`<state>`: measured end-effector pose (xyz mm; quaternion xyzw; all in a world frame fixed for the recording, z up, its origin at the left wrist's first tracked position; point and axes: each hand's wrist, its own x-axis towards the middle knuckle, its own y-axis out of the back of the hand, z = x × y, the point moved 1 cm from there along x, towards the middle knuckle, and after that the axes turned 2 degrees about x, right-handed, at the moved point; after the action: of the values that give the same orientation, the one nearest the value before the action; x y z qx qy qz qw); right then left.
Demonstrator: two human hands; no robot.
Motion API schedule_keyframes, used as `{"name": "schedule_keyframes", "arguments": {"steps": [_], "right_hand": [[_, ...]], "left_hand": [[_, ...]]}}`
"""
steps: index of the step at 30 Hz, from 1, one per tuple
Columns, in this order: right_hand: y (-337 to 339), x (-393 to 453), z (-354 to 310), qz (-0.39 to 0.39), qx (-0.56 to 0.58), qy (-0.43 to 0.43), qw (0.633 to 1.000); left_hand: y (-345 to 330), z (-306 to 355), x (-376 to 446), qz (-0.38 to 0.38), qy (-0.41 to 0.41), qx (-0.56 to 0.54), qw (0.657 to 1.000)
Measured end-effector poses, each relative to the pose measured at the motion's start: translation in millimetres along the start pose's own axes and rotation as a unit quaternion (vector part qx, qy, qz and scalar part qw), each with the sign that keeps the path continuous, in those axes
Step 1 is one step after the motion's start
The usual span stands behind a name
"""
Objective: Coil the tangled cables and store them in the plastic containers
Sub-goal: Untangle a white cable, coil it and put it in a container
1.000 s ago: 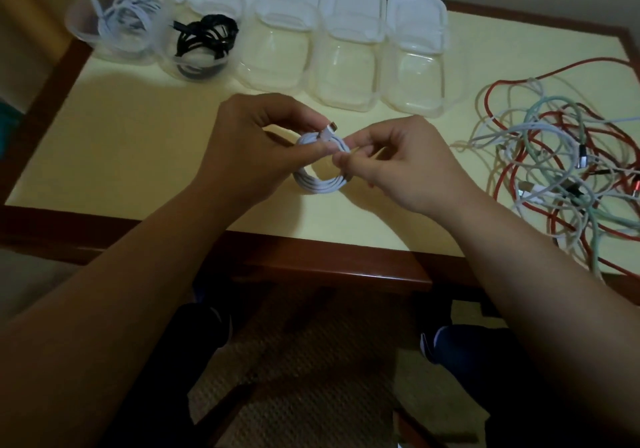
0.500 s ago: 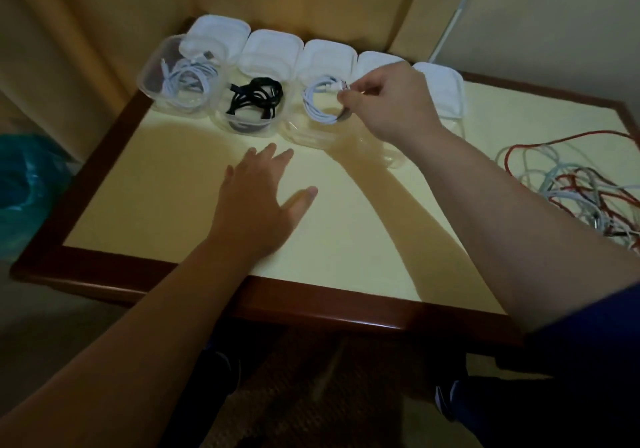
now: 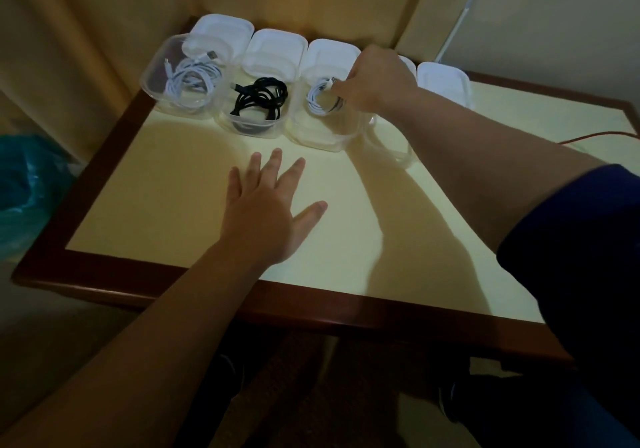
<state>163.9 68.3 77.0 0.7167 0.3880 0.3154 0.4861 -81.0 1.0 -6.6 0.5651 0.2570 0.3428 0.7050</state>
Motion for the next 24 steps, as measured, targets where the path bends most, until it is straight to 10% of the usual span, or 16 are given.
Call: {"name": "schedule_keyframes", "arguments": {"steps": [10, 14, 24], "right_hand": [[42, -28, 12, -0.022, 0.078, -0.012, 0.997], [83, -91, 61, 0.03, 0.322, -0.121, 0.939], [123, -246, 172, 0.163, 0.454, -0.261, 0.836]], "left_hand": [[12, 17, 15, -0.049, 0.062, -0.078, 0.994], [23, 30, 18, 0.041, 0.014, -0.154, 0.987], [17, 123, 14, 0.164, -0.162, -0.261, 0.937]]}}
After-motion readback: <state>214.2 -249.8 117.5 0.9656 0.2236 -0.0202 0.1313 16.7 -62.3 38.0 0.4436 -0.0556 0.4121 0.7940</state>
